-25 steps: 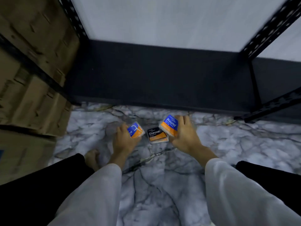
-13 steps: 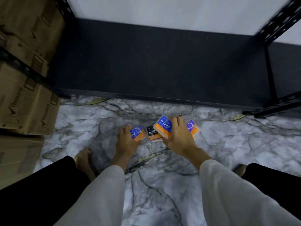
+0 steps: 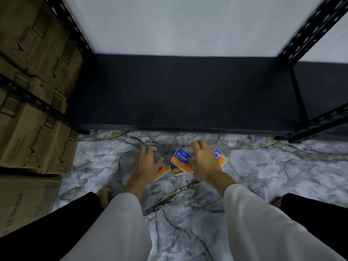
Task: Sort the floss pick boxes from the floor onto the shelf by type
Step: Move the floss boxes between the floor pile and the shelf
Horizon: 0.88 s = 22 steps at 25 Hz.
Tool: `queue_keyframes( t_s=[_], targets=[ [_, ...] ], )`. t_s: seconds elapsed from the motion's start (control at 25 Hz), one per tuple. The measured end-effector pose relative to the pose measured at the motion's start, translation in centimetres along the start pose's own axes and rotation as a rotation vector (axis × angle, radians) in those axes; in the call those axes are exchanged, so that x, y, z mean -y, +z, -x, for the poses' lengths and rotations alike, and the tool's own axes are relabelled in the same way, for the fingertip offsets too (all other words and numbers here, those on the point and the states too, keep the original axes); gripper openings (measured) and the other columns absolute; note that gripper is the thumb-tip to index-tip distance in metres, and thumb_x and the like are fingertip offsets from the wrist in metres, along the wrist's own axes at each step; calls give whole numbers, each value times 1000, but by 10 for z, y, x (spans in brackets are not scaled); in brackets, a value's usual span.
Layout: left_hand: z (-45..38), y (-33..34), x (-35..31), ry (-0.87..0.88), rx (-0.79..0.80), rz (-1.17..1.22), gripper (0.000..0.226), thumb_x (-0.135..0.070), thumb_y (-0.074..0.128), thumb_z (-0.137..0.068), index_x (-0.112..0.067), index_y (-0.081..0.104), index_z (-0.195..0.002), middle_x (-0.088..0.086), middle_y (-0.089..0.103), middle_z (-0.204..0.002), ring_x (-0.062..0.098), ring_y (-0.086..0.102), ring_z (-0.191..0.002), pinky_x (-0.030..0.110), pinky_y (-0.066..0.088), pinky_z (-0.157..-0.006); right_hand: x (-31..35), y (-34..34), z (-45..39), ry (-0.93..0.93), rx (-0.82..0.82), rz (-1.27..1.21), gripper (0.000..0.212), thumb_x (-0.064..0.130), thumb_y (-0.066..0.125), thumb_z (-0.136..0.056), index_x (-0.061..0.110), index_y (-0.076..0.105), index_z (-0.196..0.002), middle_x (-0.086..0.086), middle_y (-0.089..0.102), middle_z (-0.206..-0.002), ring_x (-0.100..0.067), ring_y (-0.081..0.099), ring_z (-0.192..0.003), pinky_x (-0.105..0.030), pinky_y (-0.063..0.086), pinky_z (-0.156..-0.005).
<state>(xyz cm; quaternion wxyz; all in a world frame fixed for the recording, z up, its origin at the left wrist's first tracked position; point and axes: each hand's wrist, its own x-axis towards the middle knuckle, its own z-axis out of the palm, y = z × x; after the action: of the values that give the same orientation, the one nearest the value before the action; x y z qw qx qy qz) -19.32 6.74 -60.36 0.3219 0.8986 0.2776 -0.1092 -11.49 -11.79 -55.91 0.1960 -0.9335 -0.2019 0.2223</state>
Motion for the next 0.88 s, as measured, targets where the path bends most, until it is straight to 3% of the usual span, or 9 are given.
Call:
queue_keyframes(
  t_s=[0.12,0.4,0.6,0.72,0.88],
  targets=[
    [10,-50,-41,86,23,-82,18,-22,56,-91,-19,60,-109,-1,53,-118,22,58,-102,32,47,-80,9,-51,13,-8,5,21,36,14,51,-88,12,51,-125,-9,48,-127,-32,49,-117,-39,44,-93],
    [70,-195,-191,411,35,-172,19,-20,48,-90,-27,61,-101,-8,64,-102,17,63,-92,39,51,-89,52,-221,77,-50,-127,31,27,15,44,-87,23,58,-109,-6,65,-110,-30,60,-98,-35,48,-81],
    [123,-292,-307,654,-109,-220,20,-24,50,-95,-23,60,-111,-4,61,-115,15,60,-98,32,49,-87,90,-358,129,-150,-377,52,26,18,44,-90,21,58,-112,-5,65,-109,-26,60,-94,-34,49,-81],
    [150,-340,-367,770,-203,-139,18,-23,50,-95,-23,61,-109,-6,61,-109,14,61,-95,36,52,-86,105,-430,151,-195,-555,76,25,18,45,-92,19,56,-115,-4,66,-107,-26,60,-94,-32,46,-76],
    [163,-379,-430,912,-284,9,11,-22,54,-94,-25,61,-102,-8,63,-99,10,61,-89,29,51,-81,112,-498,158,-236,-734,45,20,16,49,-91,17,56,-109,-6,66,-102,-28,61,-92,-30,46,-73]
  ],
)
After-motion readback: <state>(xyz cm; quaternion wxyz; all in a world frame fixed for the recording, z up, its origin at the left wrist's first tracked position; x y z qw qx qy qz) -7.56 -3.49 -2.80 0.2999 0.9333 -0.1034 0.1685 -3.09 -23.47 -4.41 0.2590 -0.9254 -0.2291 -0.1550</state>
